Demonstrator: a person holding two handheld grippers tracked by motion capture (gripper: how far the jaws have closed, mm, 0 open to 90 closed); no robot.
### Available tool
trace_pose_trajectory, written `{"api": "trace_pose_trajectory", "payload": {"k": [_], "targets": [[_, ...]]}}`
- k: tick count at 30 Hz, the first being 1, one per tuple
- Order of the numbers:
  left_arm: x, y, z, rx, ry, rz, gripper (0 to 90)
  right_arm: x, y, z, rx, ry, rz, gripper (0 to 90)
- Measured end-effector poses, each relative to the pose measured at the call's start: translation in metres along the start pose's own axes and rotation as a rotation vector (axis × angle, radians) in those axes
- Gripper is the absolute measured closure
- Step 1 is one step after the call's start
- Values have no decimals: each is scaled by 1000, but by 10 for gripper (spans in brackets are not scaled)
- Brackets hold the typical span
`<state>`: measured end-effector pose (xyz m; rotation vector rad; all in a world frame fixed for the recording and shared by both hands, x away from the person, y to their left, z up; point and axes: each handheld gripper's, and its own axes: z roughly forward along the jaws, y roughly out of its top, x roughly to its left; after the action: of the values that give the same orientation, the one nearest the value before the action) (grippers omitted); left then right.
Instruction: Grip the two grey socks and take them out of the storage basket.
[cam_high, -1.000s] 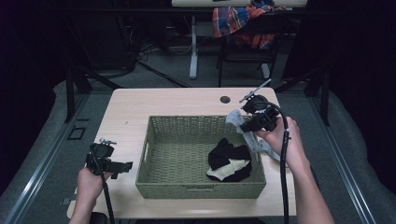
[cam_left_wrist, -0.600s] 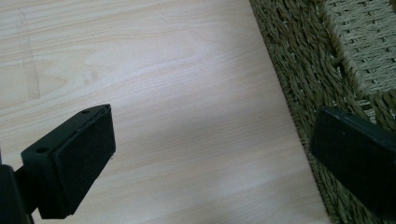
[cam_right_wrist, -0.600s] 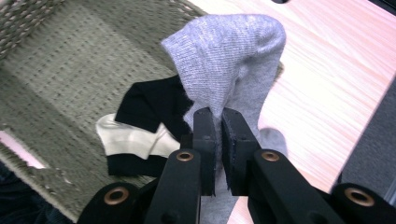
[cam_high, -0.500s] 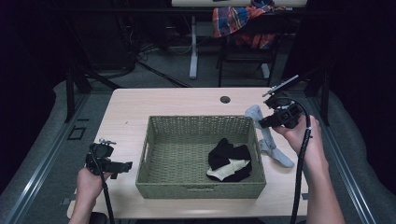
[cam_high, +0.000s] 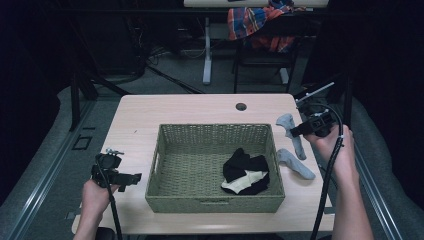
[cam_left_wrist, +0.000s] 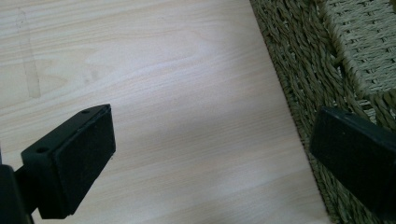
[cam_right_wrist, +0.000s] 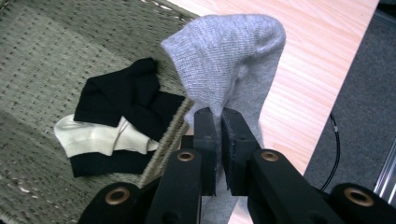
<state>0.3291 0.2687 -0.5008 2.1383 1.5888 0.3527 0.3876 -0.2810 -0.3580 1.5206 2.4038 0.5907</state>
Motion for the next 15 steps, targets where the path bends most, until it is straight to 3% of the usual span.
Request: {"api": "trace_pose_trajectory", "payload": {"k": [15], "targets": [[0,0,0,-1,1,0,8,-27,-10,19,50,-45,74,861]]}}
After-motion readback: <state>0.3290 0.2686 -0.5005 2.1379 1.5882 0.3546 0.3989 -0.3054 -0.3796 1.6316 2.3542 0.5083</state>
